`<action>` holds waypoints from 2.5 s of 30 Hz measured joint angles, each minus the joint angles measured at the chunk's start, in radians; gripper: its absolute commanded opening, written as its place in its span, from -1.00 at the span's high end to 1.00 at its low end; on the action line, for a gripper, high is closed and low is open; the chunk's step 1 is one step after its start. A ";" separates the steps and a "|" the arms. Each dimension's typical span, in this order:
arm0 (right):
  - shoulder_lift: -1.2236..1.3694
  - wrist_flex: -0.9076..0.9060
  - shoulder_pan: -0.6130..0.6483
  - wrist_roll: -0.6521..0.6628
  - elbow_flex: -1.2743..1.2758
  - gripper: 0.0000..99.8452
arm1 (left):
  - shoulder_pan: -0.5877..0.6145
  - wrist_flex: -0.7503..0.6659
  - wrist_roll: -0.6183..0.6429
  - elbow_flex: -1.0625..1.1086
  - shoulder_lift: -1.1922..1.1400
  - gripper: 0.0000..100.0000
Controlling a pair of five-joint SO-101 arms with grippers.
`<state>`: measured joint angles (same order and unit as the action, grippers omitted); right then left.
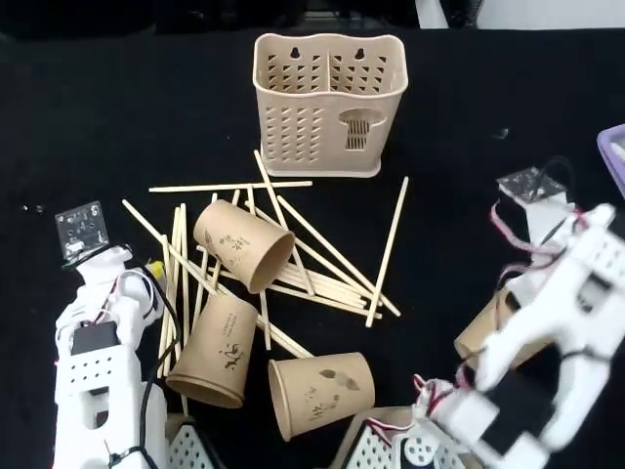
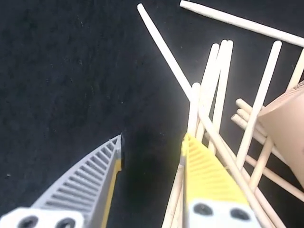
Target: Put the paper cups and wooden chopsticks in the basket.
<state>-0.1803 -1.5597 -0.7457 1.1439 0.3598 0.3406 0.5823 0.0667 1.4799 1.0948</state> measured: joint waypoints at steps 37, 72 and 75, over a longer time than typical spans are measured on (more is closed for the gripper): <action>-0.417 0.129 0.026 0.087 0.302 0.98 | 0.000 0.000 0.000 0.000 0.000 0.59; -0.347 0.178 0.732 -0.752 -0.618 0.98 | 0.000 -0.002 0.000 0.025 0.003 0.59; -0.141 0.178 0.733 -0.781 -0.775 0.98 | 0.000 -0.002 0.000 0.025 0.003 0.59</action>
<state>-0.3214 -1.3817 -0.0123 0.3629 -0.4150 0.3406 0.5808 0.0667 1.5044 1.0978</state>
